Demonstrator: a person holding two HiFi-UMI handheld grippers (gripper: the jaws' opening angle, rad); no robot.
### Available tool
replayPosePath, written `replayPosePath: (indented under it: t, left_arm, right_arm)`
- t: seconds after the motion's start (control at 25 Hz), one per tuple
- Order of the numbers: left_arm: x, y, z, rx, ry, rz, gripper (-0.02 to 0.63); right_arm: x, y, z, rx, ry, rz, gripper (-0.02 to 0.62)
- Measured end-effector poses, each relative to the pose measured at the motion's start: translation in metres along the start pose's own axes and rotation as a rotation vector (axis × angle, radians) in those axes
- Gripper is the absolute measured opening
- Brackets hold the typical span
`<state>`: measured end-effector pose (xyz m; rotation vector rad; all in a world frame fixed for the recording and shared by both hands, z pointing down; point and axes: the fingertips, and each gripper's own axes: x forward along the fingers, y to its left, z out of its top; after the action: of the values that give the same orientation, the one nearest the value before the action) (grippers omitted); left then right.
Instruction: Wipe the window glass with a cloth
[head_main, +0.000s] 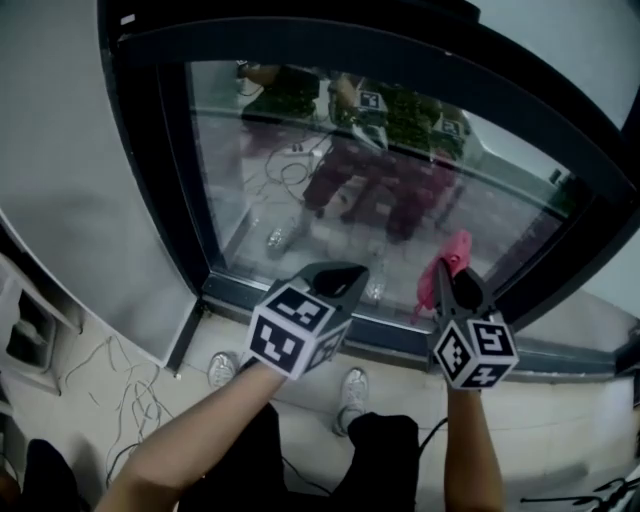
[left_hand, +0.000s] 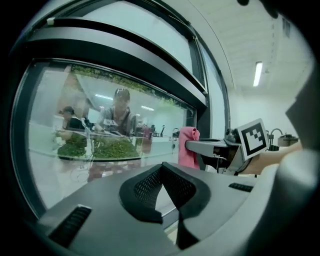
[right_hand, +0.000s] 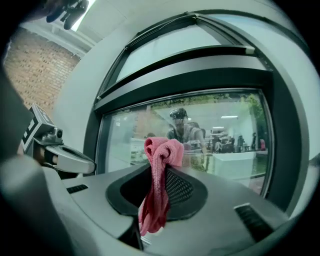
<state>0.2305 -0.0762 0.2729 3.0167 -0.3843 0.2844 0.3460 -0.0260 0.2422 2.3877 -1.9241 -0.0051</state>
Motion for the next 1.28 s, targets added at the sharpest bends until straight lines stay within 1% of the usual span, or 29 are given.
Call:
replayPosePath:
  t: [0.16, 0.28, 0.4, 0.6, 0.76, 0.96, 1.08, 1.16, 1.28]
  left_arm:
    - [0.032, -0.032, -0.001, 0.027, 0.005, -0.039, 0.006]
    - [0.051, -0.053, 0.0, 0.025, 0.005, -0.052, 0.006]
    - [0.068, -0.072, -0.001, 0.032, 0.007, -0.084, 0.006]
    - [0.096, -0.095, -0.012, 0.037, 0.025, -0.125, 0.006]
    - [0.108, -0.099, -0.027, 0.042, 0.049, -0.143, 0.006]
    - [0.119, -0.1, -0.038, 0.034, 0.061, -0.164, 0.006]
    - [0.127, -0.096, -0.043, 0.027, 0.068, -0.174, 0.006]
    - [0.131, -0.092, -0.047, 0.021, 0.071, -0.178, 0.006]
    - [0.133, -0.089, -0.053, 0.012, 0.077, -0.185, 0.006]
  right_arm:
    - [-0.026, -0.049, -0.012, 0.008, 0.016, -0.091, 0.066]
    - [-0.044, -0.081, -0.019, -0.003, 0.032, -0.153, 0.066]
    - [-0.058, -0.112, -0.028, -0.003, 0.048, -0.217, 0.066]
    - [-0.065, -0.167, -0.047, 0.047, 0.058, -0.336, 0.066]
    - [-0.059, -0.196, -0.061, 0.088, 0.053, -0.418, 0.066]
    - [-0.049, -0.224, -0.078, 0.102, 0.066, -0.51, 0.066]
    - [-0.044, -0.238, -0.089, 0.097, 0.067, -0.579, 0.066]
    - [-0.04, -0.244, -0.096, 0.114, 0.06, -0.621, 0.066]
    - [-0.036, -0.25, -0.103, 0.136, 0.049, -0.659, 0.066]
